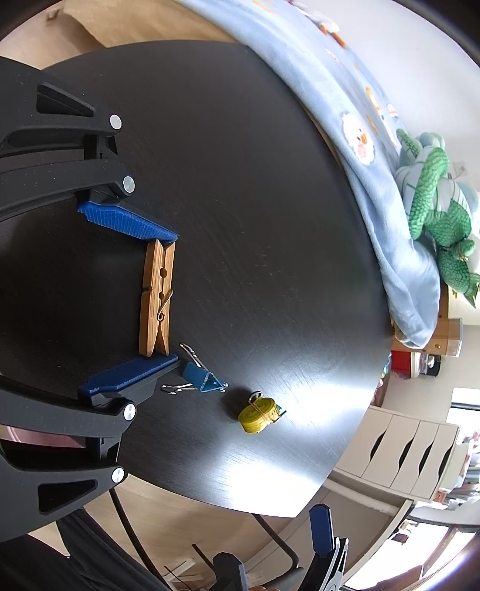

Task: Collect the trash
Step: 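Grasp the wooden clothespin with the left tool, then grasp the blue binder clip with the right tool while the left holds the clothespin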

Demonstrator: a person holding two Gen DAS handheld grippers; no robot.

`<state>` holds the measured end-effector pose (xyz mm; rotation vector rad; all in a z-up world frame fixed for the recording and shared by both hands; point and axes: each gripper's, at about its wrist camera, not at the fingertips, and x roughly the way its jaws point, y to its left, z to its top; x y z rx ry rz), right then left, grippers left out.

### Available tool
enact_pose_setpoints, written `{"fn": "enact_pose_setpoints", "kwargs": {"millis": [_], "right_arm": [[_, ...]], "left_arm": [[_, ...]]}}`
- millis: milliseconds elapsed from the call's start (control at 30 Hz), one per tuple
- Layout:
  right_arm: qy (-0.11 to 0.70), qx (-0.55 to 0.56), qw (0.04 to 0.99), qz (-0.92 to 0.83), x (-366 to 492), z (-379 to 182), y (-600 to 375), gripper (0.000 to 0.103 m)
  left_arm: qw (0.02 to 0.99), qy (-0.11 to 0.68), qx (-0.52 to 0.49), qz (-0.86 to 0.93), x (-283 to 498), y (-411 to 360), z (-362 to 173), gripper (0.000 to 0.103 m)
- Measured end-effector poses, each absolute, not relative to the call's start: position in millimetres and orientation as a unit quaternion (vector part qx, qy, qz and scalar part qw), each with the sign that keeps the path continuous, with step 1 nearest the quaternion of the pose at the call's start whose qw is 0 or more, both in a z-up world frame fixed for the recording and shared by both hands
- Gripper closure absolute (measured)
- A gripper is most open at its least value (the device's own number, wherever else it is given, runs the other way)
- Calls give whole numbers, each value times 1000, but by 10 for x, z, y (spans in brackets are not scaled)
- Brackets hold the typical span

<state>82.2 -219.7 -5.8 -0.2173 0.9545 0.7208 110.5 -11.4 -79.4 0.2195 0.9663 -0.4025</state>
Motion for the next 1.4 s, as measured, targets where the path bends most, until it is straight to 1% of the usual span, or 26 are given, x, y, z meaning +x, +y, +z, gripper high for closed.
{"fn": "enact_pose_setpoints", "kwargs": {"millis": [367, 600, 900, 1167, 1233, 1267, 1300, 1333, 1400], "right_arm": [[451, -91, 819, 343, 890, 20, -2067, 3], [462, -98, 814, 338, 1035, 112, -1818, 3], [500, -132, 788, 335, 1180, 93, -1324, 3], [551, -143, 759, 316, 1322, -186, -1071, 3], [558, -140, 754, 317, 1338, -240, -1038, 11], [563, -142, 751, 316, 1344, -275, -1013, 22], [566, -146, 748, 314, 1346, -308, -989, 27], [568, -149, 746, 313, 1333, -328, -973, 28], [572, -151, 742, 314, 1332, -368, -952, 40]], "left_arm": [[864, 474, 78, -154, 914, -44, -651, 43], [868, 477, 59, -125, 739, 39, -537, 43], [874, 477, 34, -88, 542, 232, -439, 43], [877, 474, 16, -81, 457, 328, -403, 43], [877, 473, 14, -81, 456, 335, -402, 43], [877, 473, 14, -82, 460, 334, -402, 43], [877, 472, 13, -82, 464, 329, -404, 43], [878, 472, 13, -83, 467, 326, -405, 43], [878, 471, 12, -85, 469, 326, -402, 43]]}}
